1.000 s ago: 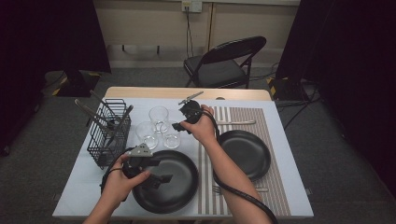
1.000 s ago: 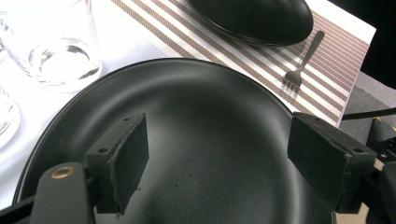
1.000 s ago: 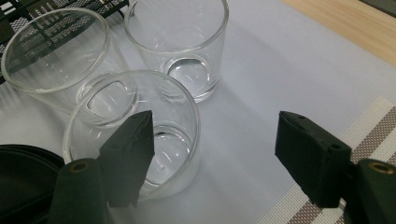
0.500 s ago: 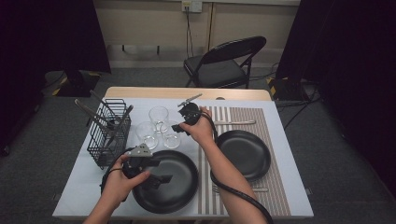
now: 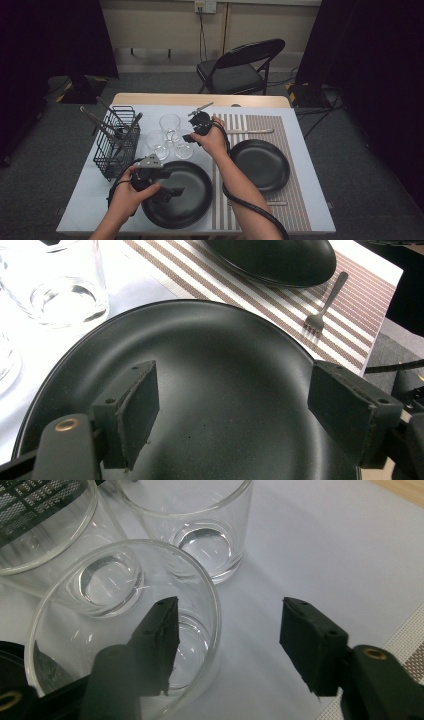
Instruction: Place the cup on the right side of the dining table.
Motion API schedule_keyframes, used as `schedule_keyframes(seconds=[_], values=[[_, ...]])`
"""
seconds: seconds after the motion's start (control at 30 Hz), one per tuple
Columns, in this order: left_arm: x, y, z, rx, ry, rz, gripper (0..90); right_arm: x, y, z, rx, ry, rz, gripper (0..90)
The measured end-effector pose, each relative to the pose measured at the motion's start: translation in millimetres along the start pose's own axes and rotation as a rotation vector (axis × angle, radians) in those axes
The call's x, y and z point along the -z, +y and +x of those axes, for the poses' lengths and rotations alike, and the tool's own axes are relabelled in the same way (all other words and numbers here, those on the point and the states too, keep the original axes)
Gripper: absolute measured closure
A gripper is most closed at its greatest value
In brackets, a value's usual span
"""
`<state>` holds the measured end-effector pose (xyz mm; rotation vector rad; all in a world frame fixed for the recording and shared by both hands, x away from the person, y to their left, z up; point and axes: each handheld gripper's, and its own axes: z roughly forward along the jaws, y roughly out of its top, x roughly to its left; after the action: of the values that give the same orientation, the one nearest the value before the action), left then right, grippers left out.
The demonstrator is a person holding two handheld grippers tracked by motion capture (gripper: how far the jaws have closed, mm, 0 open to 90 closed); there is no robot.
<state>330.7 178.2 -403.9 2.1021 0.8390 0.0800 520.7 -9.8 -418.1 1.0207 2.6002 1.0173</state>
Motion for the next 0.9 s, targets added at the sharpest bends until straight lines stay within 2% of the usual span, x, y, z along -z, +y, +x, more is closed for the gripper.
schedule_keyframes(seconds=[0.2, 0.3, 0.63, 0.9], values=[[0.4, -0.5, 0.4, 0.003, 0.001, -0.002, 20.3, -1.4, -1.1, 1.5, -0.001, -0.001, 0.017, 50.2], [0.8, -0.1, -0.2, 0.004, 0.004, -0.002, 20.3, -2.6, -1.6, 0.9, -0.008, 0.011, 0.009, 51.9], [1.1, -1.3, 1.1, 0.003, 0.006, 0.001, 20.3, -4.4, -1.6, 4.8, -0.020, 0.053, 0.020, 72.3], [3.0, -0.8, 0.7, 0.004, 0.010, -0.007, 20.3, -2.2, -7.0, 4.7, 0.007, 0.012, 0.068, 81.3]])
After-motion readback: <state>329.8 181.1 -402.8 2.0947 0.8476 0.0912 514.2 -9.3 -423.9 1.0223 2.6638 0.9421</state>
